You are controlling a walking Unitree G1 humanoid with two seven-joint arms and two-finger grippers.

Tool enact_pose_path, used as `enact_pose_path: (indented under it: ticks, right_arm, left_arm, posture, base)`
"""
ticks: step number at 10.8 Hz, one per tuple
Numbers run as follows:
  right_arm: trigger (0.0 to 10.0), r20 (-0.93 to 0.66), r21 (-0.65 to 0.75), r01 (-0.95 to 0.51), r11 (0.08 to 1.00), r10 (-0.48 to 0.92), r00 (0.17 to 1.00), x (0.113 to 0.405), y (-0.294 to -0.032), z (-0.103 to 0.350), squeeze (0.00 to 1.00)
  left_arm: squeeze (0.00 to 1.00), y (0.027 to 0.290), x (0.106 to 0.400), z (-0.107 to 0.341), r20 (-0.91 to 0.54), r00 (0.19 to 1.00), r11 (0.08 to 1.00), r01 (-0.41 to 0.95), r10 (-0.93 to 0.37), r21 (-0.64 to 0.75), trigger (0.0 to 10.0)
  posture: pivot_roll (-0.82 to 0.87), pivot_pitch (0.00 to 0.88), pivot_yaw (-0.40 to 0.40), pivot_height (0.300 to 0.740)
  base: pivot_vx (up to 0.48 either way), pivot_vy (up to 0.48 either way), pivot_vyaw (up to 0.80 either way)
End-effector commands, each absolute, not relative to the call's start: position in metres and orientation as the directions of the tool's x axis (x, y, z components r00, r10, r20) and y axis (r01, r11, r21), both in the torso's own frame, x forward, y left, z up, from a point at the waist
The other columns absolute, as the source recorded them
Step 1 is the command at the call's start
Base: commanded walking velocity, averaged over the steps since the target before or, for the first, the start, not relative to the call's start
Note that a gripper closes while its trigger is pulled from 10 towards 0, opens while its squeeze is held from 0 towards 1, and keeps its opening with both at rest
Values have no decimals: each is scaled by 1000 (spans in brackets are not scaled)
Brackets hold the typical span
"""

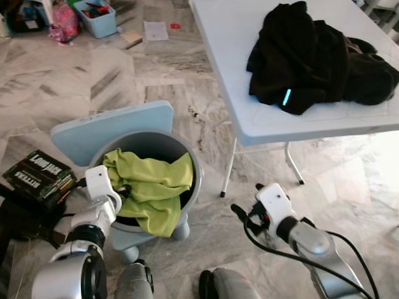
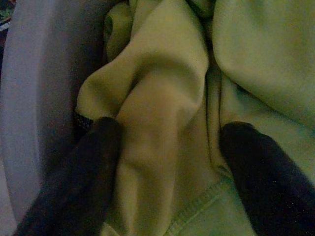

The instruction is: Hang hanger

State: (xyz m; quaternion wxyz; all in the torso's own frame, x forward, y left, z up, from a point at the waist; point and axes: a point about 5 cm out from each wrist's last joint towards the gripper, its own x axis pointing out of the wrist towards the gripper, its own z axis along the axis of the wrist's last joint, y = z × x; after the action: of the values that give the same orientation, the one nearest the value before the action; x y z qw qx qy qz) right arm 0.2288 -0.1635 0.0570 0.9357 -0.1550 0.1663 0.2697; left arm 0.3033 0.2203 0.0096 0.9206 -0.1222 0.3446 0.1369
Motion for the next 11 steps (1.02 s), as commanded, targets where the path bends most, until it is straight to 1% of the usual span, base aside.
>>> enact_pose_path:
  ticks: [1,3,6,8,9,10,11]
  right_arm:
    - [10000,-387,-221,-545,809,440,810,229,-167,62,0]
    - [10000,-394,-234,-552,800,441,806,230,-168,63,0]
    - [10000,-397,-233,-557,797,445,803,229,-169,65,0]
    - [10000,-393,-124,-656,745,570,722,219,-165,72,0]
    - [10000,-395,-126,-659,742,572,719,219,-165,72,0]
    - [10000,-406,-135,-649,748,556,725,222,-168,71,0]
    - [10000,-409,-130,-652,747,559,721,221,-167,70,0]
  left_arm:
    - [0,224,297,3,-684,705,926,-359,187,-116,0]
    - [0,225,297,3,-675,711,923,-367,197,-116,0]
    - [0,220,298,2,-669,723,932,-338,170,-128,0]
    - [0,218,298,1,-659,734,937,-325,165,-128,0]
    - [0,220,299,3,-643,743,939,-327,185,-108,0]
    - [0,229,301,8,-612,753,945,-326,241,-29,0]
    - [0,231,302,9,-603,758,947,-321,247,-16,0]
  posture:
    - [-195,174,-115,740]
    - [-199,174,-119,740]
    - [-207,172,-122,740]
    - [-211,170,-124,740]
    - [-211,170,-124,740]
    - [-207,170,-125,740]
    - [-207,170,-125,740]
  base:
    - [0,0,0]
    - [0,0,0]
    - [0,0,0]
    - [0,0,0]
    - [0,0,0]
    - [0,0,0]
    - [0,0,0]
